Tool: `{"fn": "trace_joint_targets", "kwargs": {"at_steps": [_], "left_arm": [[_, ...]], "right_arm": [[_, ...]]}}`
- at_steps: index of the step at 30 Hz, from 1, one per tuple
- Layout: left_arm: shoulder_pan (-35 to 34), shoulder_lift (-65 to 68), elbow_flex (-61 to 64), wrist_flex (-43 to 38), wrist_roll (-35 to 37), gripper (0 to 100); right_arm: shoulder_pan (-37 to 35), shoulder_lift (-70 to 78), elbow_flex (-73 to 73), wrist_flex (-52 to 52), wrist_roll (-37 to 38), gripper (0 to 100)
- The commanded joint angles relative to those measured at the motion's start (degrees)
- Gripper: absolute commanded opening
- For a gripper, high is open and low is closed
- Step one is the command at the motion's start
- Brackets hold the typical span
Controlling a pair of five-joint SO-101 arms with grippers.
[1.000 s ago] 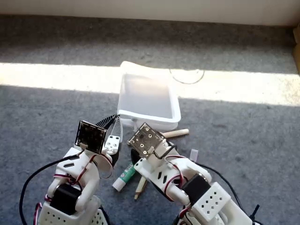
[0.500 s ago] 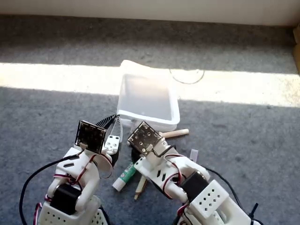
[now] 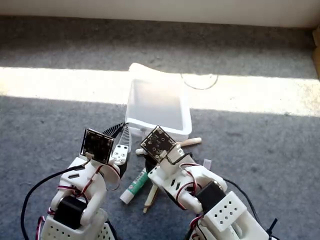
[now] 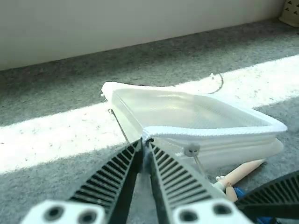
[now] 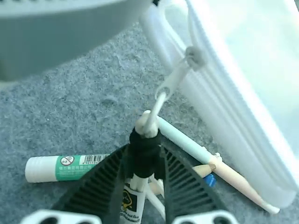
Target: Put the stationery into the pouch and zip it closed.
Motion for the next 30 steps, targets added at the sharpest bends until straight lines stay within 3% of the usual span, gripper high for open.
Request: {"fn": "trace_joint_targets", "kwargs": {"at_steps": [1,15,30], "left_arm": [[-0.57,-0.40,-1.01,-1.41,-0.26,2],[-0.66,-0.40,-1.01,-1.41,-0.26,2],[-0.84,-0.40,-1.01,-1.41,-0.26,2]], "right_arm": [[0.66,0.31,-3.03,2.59,2.64,0.7],[6.99,-21.58,-7.08,19.82,5.98,0.6],[16.40,-22.29,-6.99,20.09,7.91,0.9]]}}
